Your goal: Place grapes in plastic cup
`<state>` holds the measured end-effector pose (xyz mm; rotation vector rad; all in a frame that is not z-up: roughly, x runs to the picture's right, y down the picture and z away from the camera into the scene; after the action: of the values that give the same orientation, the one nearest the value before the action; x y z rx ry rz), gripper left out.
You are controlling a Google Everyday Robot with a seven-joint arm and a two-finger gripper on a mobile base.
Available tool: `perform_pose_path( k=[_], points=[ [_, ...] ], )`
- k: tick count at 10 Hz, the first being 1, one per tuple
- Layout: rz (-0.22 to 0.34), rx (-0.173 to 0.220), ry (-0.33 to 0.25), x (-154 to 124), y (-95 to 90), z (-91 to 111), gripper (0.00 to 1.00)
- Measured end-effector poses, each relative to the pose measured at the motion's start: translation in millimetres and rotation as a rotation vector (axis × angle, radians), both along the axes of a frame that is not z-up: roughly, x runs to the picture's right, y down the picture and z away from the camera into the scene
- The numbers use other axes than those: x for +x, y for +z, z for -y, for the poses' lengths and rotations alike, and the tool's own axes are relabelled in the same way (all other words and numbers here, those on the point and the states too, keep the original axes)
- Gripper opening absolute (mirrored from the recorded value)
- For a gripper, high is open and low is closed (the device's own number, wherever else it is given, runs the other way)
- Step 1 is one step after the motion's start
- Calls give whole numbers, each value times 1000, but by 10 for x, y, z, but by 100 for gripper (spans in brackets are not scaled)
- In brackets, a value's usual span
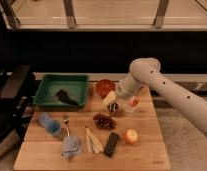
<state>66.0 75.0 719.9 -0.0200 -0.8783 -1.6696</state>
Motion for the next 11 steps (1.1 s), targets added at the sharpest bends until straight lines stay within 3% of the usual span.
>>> perform_pose_path(
  k=[4, 7, 9, 11],
  points=[
    [9, 3, -15, -51, -20, -39, 73],
    [8, -30, -9, -110, 231, -218, 73],
    [-17, -82, -14, -188, 534, -457, 73],
    [-33, -112, -1, -193, 715, -629, 73]
  ],
)
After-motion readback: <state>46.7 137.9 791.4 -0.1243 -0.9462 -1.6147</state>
